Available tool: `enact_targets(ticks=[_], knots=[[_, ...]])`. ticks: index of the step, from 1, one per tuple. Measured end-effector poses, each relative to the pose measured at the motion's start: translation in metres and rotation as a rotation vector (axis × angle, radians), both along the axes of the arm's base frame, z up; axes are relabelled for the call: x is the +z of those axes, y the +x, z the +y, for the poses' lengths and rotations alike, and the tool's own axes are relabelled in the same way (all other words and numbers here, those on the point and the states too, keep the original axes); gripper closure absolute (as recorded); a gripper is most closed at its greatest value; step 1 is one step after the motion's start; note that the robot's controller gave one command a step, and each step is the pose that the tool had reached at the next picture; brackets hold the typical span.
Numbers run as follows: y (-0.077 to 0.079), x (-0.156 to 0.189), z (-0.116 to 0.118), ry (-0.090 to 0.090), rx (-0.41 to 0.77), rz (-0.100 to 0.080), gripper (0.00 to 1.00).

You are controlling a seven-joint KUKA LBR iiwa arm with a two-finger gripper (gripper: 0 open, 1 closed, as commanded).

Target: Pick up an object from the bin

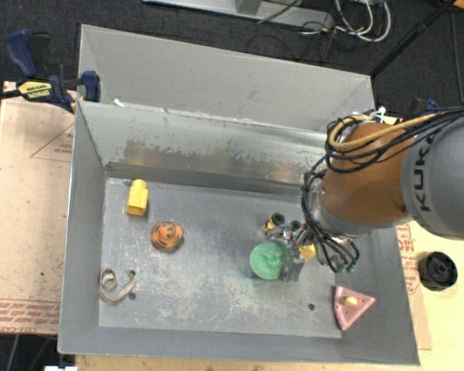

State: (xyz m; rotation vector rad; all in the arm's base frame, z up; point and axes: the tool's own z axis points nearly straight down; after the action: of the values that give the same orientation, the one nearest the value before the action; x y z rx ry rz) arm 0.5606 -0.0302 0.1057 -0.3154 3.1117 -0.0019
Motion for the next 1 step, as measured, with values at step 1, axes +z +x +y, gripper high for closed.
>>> enact_targets(ticks=[1], knots=[[-0.0036,0.011,-0.0052,0.002,0.009,0.026,1.0]])
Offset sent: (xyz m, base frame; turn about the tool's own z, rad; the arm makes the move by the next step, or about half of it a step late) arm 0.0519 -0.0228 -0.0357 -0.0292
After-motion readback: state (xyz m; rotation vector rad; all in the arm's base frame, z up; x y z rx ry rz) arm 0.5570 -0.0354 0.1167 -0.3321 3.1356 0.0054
